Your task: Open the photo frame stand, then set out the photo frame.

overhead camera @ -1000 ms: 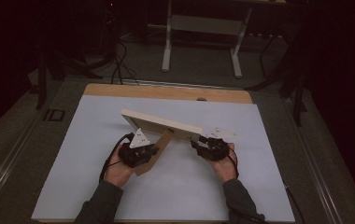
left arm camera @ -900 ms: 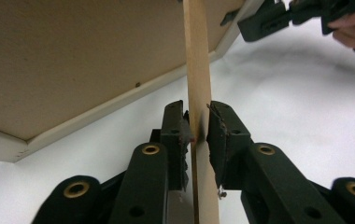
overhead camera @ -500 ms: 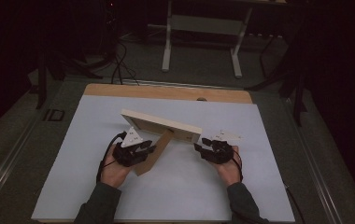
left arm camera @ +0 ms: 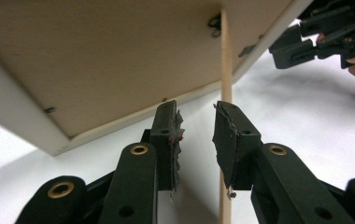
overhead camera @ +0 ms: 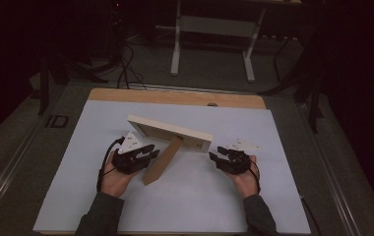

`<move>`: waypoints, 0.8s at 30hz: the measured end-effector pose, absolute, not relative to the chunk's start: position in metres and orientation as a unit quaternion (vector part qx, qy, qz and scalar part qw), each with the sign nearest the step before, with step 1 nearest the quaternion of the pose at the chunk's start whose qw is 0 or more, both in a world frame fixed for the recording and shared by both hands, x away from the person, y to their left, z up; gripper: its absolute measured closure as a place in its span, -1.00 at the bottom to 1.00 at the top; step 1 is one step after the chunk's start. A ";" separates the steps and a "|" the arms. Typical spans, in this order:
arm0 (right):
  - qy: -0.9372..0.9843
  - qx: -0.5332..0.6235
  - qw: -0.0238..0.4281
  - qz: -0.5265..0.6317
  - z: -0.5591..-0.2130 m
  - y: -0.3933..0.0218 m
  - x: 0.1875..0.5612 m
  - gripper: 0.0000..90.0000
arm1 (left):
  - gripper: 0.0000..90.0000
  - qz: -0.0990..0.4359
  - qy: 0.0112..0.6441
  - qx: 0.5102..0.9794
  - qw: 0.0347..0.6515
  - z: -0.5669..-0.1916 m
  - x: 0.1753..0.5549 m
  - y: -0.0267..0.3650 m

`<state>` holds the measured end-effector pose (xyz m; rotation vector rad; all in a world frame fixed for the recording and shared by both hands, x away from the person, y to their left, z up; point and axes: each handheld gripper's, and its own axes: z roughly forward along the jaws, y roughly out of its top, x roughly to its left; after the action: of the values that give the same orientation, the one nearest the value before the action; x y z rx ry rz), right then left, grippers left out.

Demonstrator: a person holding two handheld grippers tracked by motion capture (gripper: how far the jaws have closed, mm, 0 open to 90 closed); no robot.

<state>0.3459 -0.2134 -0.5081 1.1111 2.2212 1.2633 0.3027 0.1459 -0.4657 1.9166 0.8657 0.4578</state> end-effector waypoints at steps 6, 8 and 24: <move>0.781 0.398 0.176 0.448 -0.508 -0.217 0.346 0.18 | 0.58 0.195 0.370 0.772 0.479 -0.464 0.303 0.157; 0.780 0.399 0.175 0.449 -0.508 -0.217 0.346 0.18 | 0.58 0.198 0.380 0.765 0.480 -0.464 0.303 0.160; 0.762 0.410 0.179 0.468 -0.499 -0.224 0.348 0.38 | 0.59 0.188 0.438 0.728 0.492 -0.461 0.310 0.178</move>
<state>0.3481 -0.2242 -0.4987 1.1606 2.1538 1.3244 0.3099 0.1782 -0.4612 1.7676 1.0622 0.4558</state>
